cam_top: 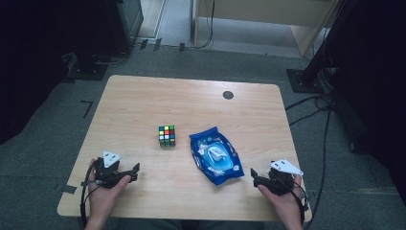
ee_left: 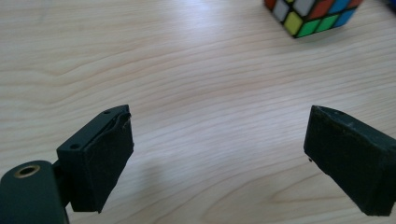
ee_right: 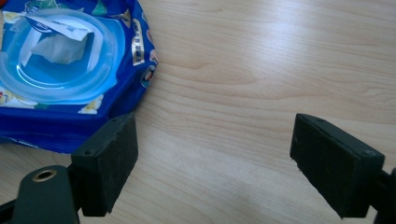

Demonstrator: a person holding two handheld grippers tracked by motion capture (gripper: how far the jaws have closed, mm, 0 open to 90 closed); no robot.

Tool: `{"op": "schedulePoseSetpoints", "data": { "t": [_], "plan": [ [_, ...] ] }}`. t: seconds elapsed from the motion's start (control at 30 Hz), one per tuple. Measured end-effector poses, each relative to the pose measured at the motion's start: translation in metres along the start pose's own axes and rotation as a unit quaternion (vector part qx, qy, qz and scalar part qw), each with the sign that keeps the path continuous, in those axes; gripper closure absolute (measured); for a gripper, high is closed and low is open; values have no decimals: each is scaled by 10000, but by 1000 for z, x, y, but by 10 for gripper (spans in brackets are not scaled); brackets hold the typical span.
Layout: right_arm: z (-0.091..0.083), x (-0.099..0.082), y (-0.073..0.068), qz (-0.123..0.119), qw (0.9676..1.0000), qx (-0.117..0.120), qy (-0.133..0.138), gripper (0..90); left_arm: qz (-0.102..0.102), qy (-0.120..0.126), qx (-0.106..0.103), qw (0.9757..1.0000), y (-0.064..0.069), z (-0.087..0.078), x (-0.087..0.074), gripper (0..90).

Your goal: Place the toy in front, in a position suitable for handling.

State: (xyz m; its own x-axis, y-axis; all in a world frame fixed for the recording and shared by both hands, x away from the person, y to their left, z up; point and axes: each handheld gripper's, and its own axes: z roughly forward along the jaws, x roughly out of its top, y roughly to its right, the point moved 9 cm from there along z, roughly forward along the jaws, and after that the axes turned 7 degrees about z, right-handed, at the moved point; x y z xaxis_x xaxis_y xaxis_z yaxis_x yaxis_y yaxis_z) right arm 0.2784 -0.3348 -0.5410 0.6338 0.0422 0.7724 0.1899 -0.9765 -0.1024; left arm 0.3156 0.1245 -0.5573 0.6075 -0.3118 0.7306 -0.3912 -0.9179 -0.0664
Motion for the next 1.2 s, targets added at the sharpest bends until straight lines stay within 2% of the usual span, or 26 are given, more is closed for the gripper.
{"op": "schedulePoseSetpoints", "data": {
  "t": [0.07, 0.17, 0.37, 0.9, 1.03, 1.2],
  "plan": [
    [1, 3, -4, -9, 10000, 14, -9, 159, 55, 16, -109, 9999, 12, 5, 8, 83],
    [2, 7, -7, -23, 10000, 45, 7, 166, 36, 54, -179, 9998, 17, 7, 14, 83],
    [4, 16, -14, -42, 9999, 98, 72, 188, 135, 129, -329, 9993, 38, 16, 32, 83],
    [19, 24, -38, -189, 9994, 271, 120, 263, 187, 186, -556, 9981, 74, 40, 55, 84],
    [21, 21, -40, -159, 9993, 309, 108, 284, 179, 203, -506, 9984, 79, 47, 61, 83],
    [22, 19, -39, -117, 9994, 310, 104, 291, 66, 214, -311, 9993, 83, 61, 73, 84]
  ]
}}
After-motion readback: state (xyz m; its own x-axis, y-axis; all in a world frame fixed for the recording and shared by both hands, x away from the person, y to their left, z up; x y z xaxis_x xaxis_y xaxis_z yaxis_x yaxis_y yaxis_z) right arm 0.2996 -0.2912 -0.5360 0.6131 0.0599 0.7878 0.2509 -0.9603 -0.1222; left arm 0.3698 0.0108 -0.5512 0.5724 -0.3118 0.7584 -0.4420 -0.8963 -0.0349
